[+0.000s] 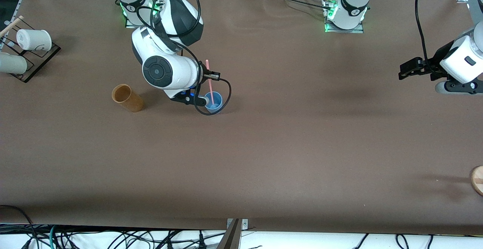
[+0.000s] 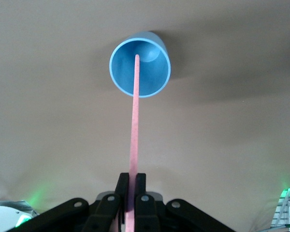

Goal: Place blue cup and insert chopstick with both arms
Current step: 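Move the chopstick with the right gripper over the blue cup, then lower the chopstick into the blue cup and open the right gripper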

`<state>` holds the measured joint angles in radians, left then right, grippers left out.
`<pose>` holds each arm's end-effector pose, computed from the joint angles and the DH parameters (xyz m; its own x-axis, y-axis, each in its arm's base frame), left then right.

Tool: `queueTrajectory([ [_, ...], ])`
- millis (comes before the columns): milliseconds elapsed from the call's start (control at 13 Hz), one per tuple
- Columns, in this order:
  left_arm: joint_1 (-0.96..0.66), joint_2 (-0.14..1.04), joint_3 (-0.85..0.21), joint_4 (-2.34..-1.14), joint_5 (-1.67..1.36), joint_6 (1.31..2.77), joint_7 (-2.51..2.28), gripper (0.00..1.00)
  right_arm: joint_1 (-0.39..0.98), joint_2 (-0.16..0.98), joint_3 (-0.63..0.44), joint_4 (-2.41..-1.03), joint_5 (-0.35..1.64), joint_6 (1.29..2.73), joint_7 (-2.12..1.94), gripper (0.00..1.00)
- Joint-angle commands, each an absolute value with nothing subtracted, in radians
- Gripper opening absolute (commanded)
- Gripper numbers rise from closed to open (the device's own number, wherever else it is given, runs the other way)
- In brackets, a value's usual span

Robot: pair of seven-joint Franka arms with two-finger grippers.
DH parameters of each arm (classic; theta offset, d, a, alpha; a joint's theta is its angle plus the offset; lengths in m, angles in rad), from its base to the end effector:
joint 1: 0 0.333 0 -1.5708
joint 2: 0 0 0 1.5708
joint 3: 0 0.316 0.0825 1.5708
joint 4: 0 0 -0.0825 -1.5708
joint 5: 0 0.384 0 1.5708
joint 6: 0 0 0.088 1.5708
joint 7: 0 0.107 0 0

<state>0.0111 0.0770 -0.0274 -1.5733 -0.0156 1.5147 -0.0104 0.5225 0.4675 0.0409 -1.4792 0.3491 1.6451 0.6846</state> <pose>0.5685 -0.0105 0.5756 0.9908 -0.0068 -0.1353 -0.0047 -0.9999 0.0162 0.5402 0.3771 0.3918 0.8801 -0.1640 -0.4456 -0.2165 -0.9738 -0.0693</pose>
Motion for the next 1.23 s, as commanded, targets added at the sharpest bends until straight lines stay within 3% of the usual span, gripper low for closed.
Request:
queueTrajectory([
  [0,0.02,0.081,-0.037,-1.566,-0.008,1.52,0.014,1.0,0.534,0.505,0.037,-1.448,0.296,1.644,0.664,0.0],
  [77,0.02,0.081,-0.037,-1.566,-0.008,1.52,0.014,1.0,0.534,0.511,0.038,-1.448,0.296,1.644,0.669,0.32],
  [154,0.02,0.081,-0.037,-1.566,-0.008,1.52,0.014,1.0,0.534,0.512,0.037,-1.448,0.292,1.644,0.672,0.99],
  [615,0.02,0.081,-0.037,-1.566,-0.008,1.52,0.014,1.0,0.462,0.448,-0.006,-1.339,0.255,1.617,0.652,1.0],
  [1077,0.018,0.081,-0.037,-1.566,-0.008,1.52,0.014,1.0,0.451,0.288,-0.266,-1.335,0.247,1.424,0.321,1.0],
  [1154,0.018,0.081,-0.037,-1.566,-0.008,1.52,0.014,1.0,0.415,0.261,-0.262,-1.338,0.223,1.414,0.269,1.0],
])
